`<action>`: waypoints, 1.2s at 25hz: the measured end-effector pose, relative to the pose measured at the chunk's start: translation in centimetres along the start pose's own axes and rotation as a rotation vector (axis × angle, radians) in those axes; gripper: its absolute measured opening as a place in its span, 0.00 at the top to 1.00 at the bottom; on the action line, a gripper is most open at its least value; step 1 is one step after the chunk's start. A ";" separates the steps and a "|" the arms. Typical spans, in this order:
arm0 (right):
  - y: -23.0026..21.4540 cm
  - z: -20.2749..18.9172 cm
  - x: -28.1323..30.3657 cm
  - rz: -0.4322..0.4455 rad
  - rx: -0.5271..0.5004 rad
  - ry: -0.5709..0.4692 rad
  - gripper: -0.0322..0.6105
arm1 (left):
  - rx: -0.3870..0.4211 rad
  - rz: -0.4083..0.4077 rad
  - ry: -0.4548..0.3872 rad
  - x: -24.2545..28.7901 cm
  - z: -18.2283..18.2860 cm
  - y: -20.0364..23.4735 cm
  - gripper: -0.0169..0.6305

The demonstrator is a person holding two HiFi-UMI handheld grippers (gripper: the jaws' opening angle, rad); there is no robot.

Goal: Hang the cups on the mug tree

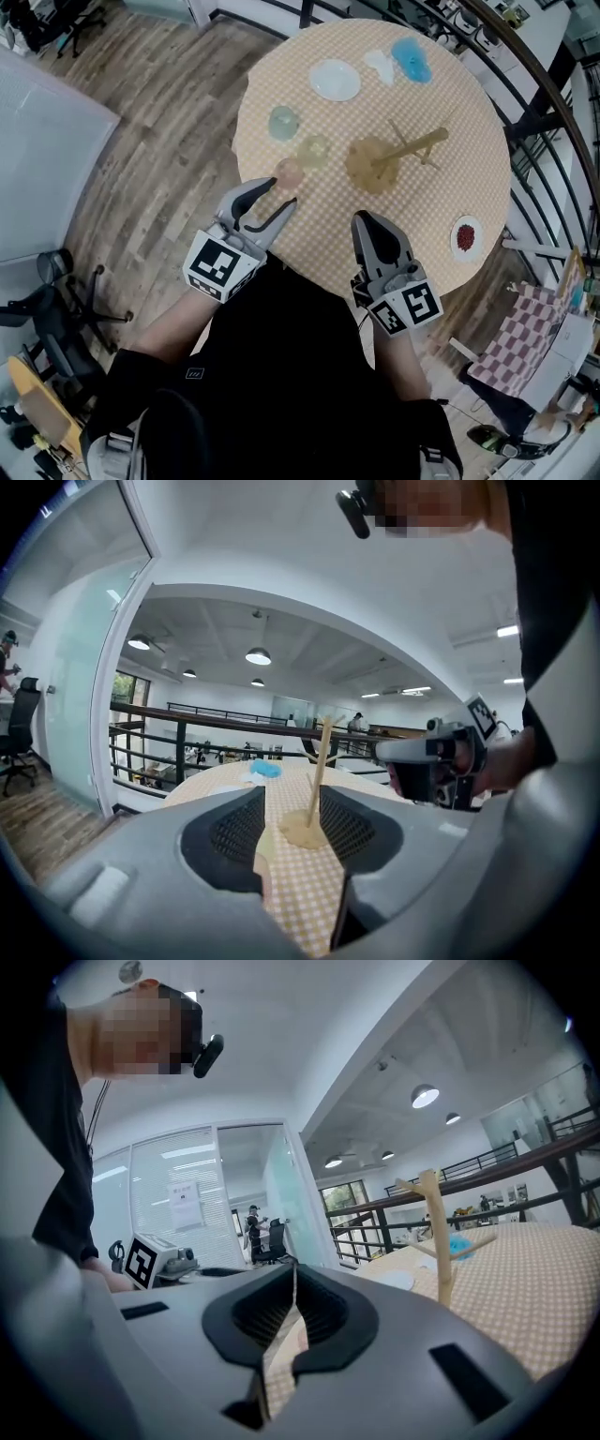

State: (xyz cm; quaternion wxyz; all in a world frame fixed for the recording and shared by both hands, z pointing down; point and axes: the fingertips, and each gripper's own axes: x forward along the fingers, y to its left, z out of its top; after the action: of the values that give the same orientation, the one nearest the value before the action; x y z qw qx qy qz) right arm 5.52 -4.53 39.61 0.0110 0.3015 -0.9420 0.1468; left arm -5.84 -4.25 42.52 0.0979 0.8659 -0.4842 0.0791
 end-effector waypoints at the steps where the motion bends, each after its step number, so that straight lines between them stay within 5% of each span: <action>1: -0.2 -0.3 0.6 0.001 -0.002 0.004 0.92 | 0.011 -0.006 0.004 0.5 -0.8 0.5 0.71; 16: -0.3 -6.5 4.3 -0.004 -0.008 0.058 0.92 | 0.064 -0.047 0.077 6.3 -12.5 5.3 0.41; 21: -0.8 -7.4 4.8 -0.018 -0.010 0.070 0.92 | 0.025 -0.035 0.075 8.2 -14.8 6.4 0.40; 30: -2.6 -7.7 5.1 -0.052 -0.017 0.083 0.92 | 0.072 -0.089 0.095 11.0 -17.0 6.0 0.39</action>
State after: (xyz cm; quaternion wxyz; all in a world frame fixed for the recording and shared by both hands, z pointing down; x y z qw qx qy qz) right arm 2.32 -7.26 48.20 0.0564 0.3195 -0.9338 0.1508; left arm -5.92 -12.18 62.09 0.0927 0.8848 -0.4369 0.1331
